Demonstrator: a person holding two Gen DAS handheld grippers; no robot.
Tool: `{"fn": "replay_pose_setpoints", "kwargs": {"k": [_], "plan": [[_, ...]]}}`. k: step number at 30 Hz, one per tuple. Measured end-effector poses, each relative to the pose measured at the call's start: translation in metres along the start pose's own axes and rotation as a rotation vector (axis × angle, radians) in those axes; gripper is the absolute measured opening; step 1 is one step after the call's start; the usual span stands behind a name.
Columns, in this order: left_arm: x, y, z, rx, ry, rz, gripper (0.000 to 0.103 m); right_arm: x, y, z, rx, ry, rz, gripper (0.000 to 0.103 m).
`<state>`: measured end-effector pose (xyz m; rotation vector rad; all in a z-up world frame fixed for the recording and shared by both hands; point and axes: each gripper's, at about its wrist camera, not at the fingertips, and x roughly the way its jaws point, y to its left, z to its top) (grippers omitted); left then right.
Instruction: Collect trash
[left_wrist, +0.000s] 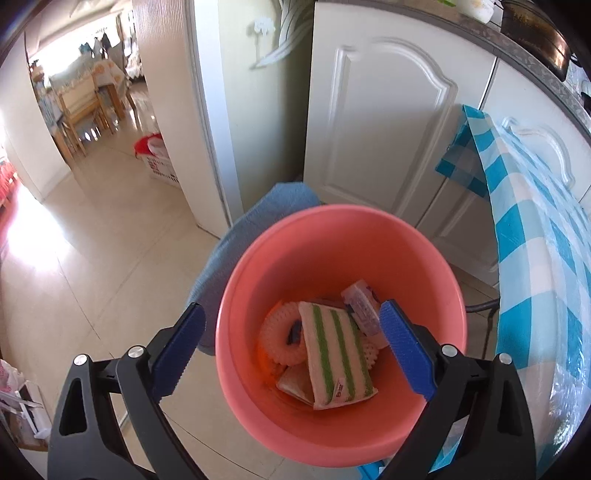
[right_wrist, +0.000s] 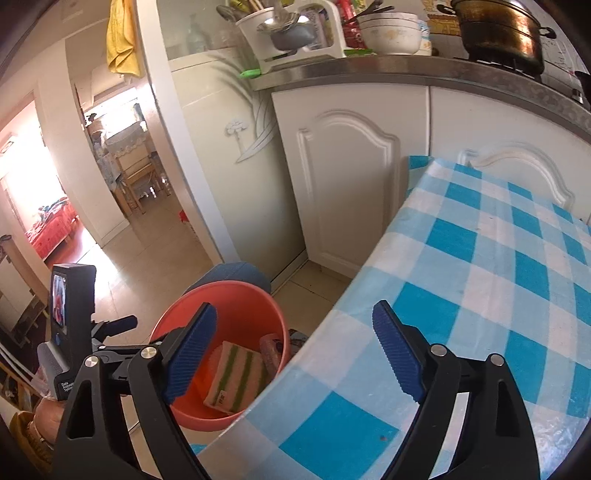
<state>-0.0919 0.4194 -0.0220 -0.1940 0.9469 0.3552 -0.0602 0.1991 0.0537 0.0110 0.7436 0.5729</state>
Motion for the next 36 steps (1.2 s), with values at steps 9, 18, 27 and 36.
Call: {"fn": "replay_pose_setpoints", "kwargs": {"k": [9, 18, 27, 36], "plan": [[-0.044, -0.027, 0.012, 0.039, -0.118, 0.024, 0.096, -0.035, -0.055, -0.008, 0.093, -0.038, -0.114, 0.088], [-0.1, -0.093, 0.018, 0.141, -0.275, -0.028, 0.099, -0.092, -0.1, -0.022, 0.182, -0.098, -0.224, 0.088], [-0.174, -0.167, 0.013, 0.236, -0.435, -0.131, 0.099, -0.168, -0.112, -0.034, 0.191, -0.219, -0.352, 0.089], [-0.241, -0.214, 0.002, 0.277, -0.553, -0.212, 0.099, -0.248, -0.105, -0.042, 0.157, -0.385, -0.485, 0.091]]}}
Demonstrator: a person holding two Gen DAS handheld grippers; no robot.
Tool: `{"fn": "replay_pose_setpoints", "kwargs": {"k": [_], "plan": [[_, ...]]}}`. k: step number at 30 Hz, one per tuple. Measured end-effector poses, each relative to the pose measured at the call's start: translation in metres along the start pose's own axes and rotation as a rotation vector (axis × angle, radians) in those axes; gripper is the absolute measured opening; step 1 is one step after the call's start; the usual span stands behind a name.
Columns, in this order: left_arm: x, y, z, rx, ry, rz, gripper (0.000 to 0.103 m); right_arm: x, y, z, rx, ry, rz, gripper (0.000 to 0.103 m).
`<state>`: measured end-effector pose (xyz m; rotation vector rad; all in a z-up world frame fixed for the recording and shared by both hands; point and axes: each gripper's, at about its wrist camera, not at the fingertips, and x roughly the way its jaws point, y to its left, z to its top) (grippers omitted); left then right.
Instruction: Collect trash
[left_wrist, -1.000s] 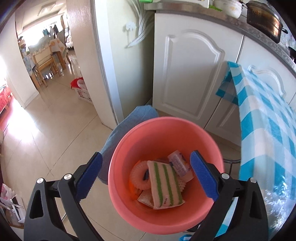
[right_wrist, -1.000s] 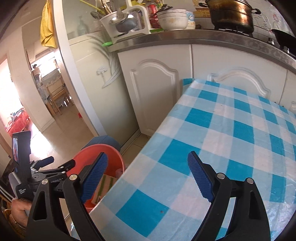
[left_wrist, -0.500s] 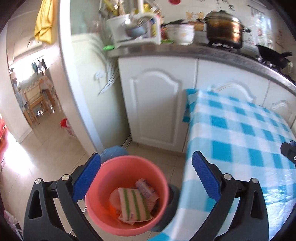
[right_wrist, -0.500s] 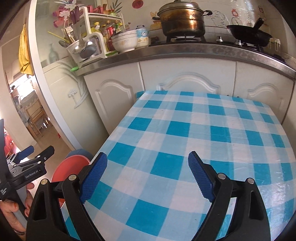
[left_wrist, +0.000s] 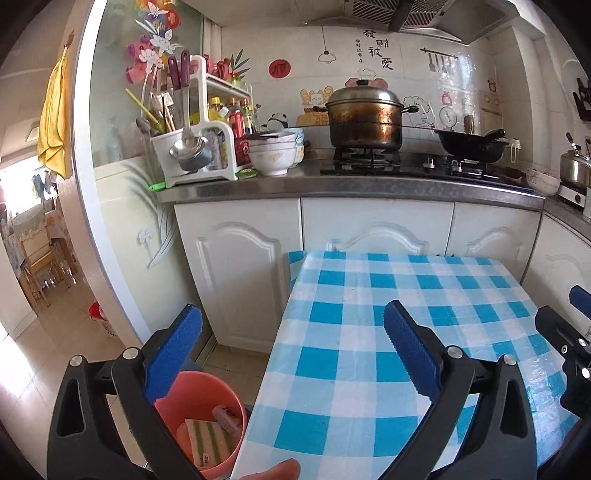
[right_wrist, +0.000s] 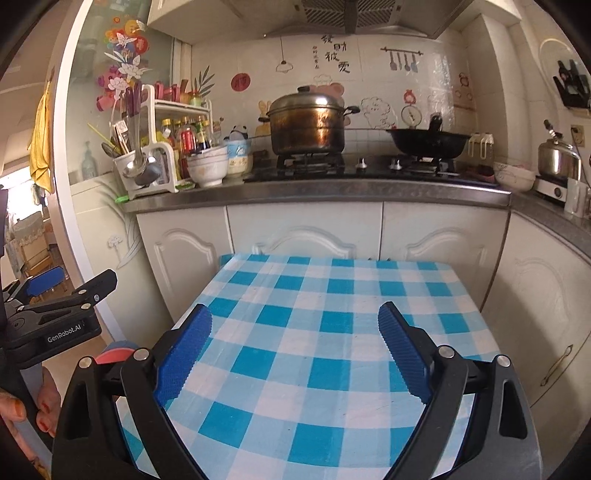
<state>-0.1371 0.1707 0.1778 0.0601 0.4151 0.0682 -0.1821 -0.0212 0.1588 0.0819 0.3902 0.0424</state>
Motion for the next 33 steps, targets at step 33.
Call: {"fn": "replay_pose_setpoints", "kwargs": {"k": [33], "plan": [[-0.146, -0.056, 0.062, 0.021, -0.391, -0.104, 0.099, -0.195, -0.039, 0.059, 0.045, -0.482, -0.243, 0.098]]}}
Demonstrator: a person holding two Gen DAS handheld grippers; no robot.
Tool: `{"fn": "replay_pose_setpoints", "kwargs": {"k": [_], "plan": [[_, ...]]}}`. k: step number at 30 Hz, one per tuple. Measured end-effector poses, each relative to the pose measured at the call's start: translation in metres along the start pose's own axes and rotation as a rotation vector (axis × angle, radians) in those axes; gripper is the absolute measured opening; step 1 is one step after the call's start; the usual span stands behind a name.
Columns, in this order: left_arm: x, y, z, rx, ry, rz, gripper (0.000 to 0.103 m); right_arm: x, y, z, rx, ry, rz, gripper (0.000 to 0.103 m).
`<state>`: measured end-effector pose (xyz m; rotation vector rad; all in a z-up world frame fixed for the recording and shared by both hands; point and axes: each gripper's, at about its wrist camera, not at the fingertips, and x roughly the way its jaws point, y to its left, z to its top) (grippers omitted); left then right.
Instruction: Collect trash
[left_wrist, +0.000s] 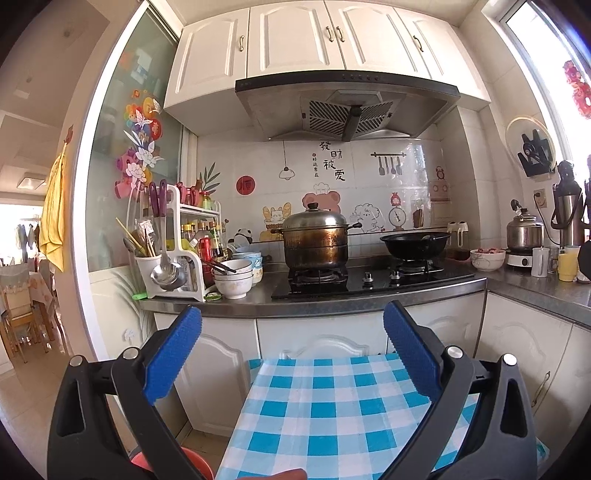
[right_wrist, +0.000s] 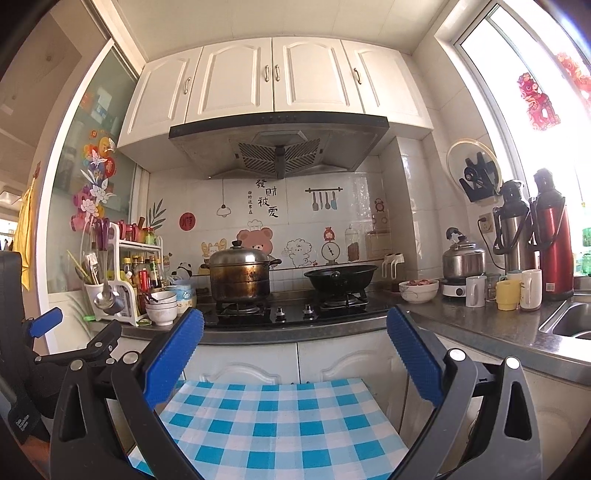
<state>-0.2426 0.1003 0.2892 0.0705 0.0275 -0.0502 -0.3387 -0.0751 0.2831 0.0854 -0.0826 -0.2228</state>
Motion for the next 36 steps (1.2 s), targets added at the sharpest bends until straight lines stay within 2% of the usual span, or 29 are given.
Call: {"fn": "replay_pose_setpoints", "kwargs": {"k": [23, 36], "plan": [[-0.009, -0.01, 0.003, 0.007, -0.018, -0.04, 0.099, -0.008, -0.009, 0.002, -0.007, -0.029, -0.074, 0.098], [-0.003, -0.011, -0.002, 0.005, 0.003, -0.039, 0.099, 0.0, -0.008, -0.005, -0.013, -0.01, -0.077, 0.098]]}}
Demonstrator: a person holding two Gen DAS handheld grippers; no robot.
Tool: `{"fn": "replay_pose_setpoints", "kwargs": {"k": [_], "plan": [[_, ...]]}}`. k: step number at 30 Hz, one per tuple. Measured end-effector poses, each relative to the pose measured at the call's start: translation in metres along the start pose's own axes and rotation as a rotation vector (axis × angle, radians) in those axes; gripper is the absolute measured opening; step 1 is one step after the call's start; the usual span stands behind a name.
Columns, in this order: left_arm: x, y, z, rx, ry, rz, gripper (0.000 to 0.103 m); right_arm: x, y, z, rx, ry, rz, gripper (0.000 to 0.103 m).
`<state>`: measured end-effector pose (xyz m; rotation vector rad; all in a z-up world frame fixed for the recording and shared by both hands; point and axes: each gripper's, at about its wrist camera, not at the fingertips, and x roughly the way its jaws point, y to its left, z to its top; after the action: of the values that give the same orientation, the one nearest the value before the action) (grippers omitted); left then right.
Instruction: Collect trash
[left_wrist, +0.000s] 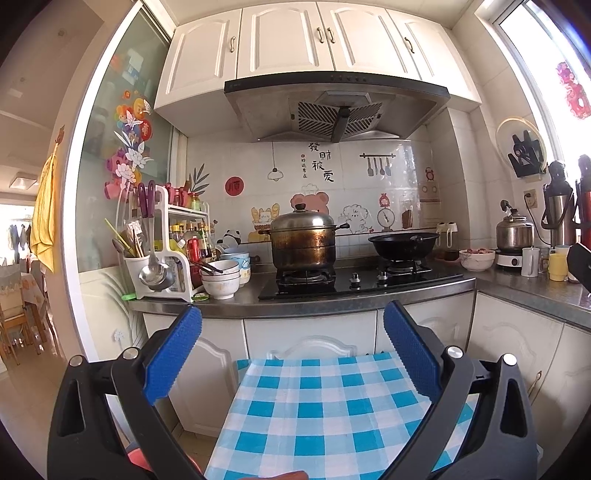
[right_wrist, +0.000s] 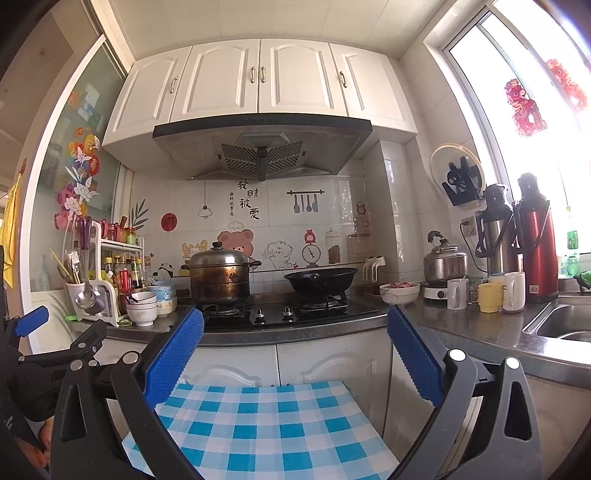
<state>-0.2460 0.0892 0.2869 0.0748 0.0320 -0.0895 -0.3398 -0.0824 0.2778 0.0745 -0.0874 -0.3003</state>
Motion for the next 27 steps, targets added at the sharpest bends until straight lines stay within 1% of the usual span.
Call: {"fn": "replay_pose_setpoints", "kwargs": {"k": [3, 9, 12, 14, 17, 20, 21, 24, 25, 27], "plan": [[0.005, -0.001, -0.003, -0.001, 0.011, 0.002, 0.099, 0.003, 0.002, -0.003, -0.005, 0.004, 0.002, 0.098], [0.021, -0.005, -0.013, 0.008, 0.043, 0.008, 0.099, 0.022, 0.003, -0.015, -0.012, 0.042, 0.013, 0.098], [0.036, -0.008, -0.022, 0.011, 0.078, 0.006, 0.099, 0.037, 0.002, -0.028, -0.011, 0.086, 0.019, 0.098], [0.048, -0.01, -0.031, 0.006, 0.112, 0.001, 0.099, 0.051, 0.0, -0.041, -0.011, 0.131, 0.017, 0.098], [0.074, -0.015, -0.055, -0.006, 0.197, -0.024, 0.099, 0.08, -0.006, -0.067, -0.007, 0.227, 0.017, 0.098], [0.109, -0.023, -0.094, -0.006, 0.338, -0.039, 0.099, 0.115, -0.013, -0.106, -0.003, 0.359, 0.01, 0.098], [0.124, -0.027, -0.112, -0.005, 0.401, -0.045, 0.099, 0.127, -0.016, -0.121, 0.003, 0.407, 0.008, 0.098], [0.161, -0.039, -0.161, -0.006, 0.55, -0.024, 0.099, 0.162, -0.02, -0.17, 0.012, 0.557, 0.003, 0.098], [0.168, -0.041, -0.173, -0.006, 0.578, -0.016, 0.099, 0.173, -0.02, -0.187, 0.013, 0.604, 0.005, 0.098], [0.19, -0.048, -0.202, -0.001, 0.659, -0.004, 0.099, 0.191, -0.02, -0.216, 0.019, 0.683, 0.013, 0.098]]}}
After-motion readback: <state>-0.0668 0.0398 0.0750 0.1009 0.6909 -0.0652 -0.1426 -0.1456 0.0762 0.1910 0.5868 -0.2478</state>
